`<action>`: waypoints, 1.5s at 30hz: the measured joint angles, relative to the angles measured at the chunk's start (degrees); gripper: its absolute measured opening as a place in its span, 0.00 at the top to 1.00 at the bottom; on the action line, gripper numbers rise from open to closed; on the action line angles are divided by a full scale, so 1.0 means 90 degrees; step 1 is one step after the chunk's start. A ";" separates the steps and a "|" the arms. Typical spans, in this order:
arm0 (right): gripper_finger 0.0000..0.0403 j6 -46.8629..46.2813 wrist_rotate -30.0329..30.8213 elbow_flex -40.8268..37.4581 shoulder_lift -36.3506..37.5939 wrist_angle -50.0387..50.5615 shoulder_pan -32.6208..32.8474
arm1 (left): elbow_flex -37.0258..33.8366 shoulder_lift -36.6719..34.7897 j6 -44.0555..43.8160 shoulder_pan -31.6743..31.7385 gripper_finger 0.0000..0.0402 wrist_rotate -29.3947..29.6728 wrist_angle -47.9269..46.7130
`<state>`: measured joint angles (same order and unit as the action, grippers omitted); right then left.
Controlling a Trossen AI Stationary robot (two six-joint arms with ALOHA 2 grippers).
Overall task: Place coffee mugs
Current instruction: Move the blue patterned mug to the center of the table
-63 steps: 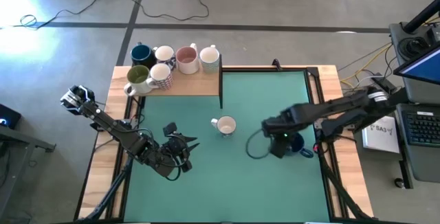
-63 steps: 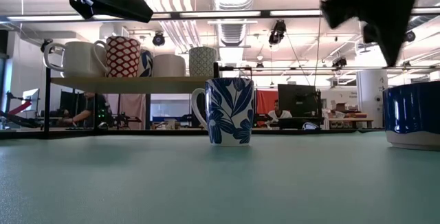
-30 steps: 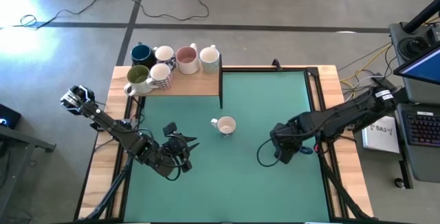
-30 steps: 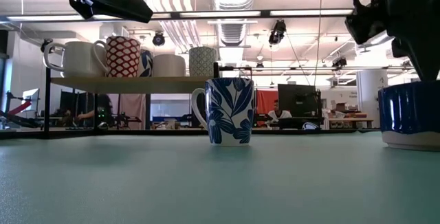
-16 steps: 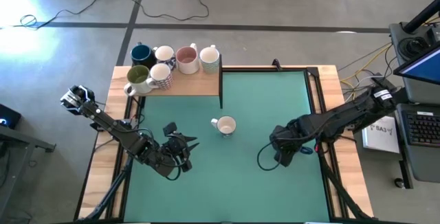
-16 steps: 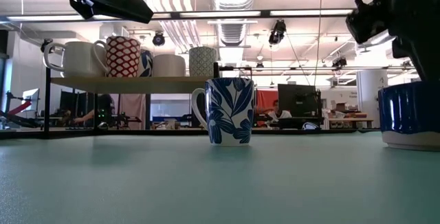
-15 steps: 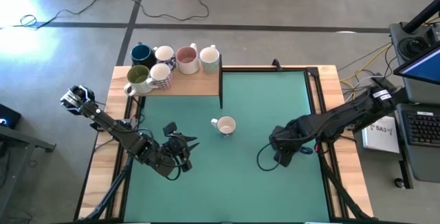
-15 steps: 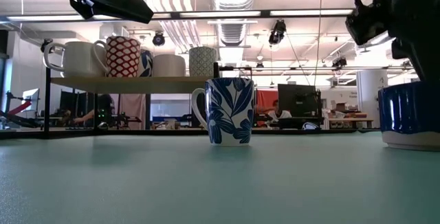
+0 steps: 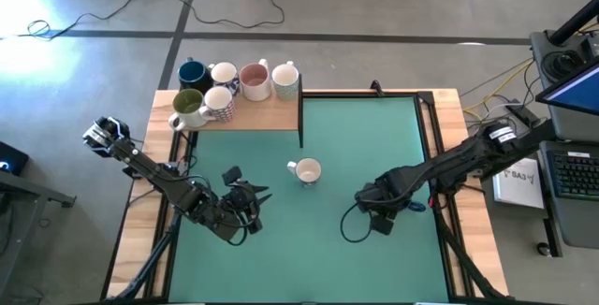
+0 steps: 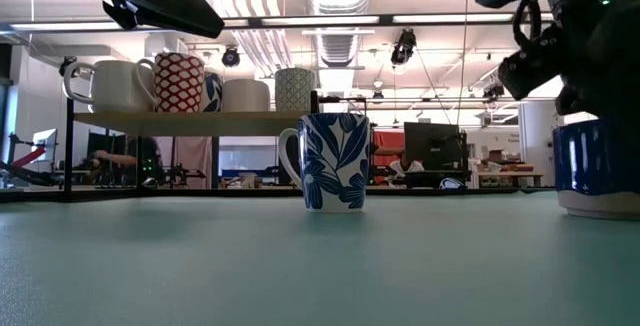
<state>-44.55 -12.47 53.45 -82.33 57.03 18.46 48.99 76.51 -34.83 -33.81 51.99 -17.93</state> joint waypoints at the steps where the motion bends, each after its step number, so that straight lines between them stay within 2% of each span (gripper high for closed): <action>1: 0.95 0.0046 -0.0128 0.0049 -0.0056 -0.0045 -0.0002 | 0.0000 0.0000 0.0002 0.0001 0.80 0.0000 0.0002; 8: 0.96 0.0394 -0.0303 0.1058 -0.0705 -0.0148 0.0004 | 0.0000 0.0000 -0.0017 0.0009 0.80 0.0000 0.0005; 16: 0.96 0.1112 -0.0279 0.2841 -0.2103 -0.0012 0.0002 | 0.0000 0.0000 0.0024 0.0013 0.80 0.0002 0.0006; 23: 0.96 0.1640 -0.0144 0.4011 -0.3089 0.0508 0.0004 | 0.0000 -0.0002 0.0090 0.0021 0.80 0.0022 0.0005; 28: 0.96 0.1595 -0.0070 0.4710 -0.3574 0.0704 -0.0054 | 0.0000 -0.0017 0.0232 0.0021 0.80 0.0373 -0.0005; 34: 0.97 0.1502 -0.0112 0.5569 -0.3977 0.0828 -0.0248 | 0.0039 -0.0056 0.0311 0.0018 0.80 0.0464 -0.0022; 39: 0.96 0.1576 0.0075 0.5855 -0.4119 0.0955 -0.0475 | 0.0050 -0.0058 0.0311 0.0018 0.80 0.0454 -0.0060; 45: 0.83 0.1965 0.0035 0.6144 -0.4114 0.1267 -0.0567 | 0.0044 -0.0061 0.0175 0.0018 0.80 0.0450 -0.0075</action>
<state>-26.86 -12.15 108.75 -119.36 68.44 13.36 49.39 75.96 -33.25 -33.65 56.03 -18.61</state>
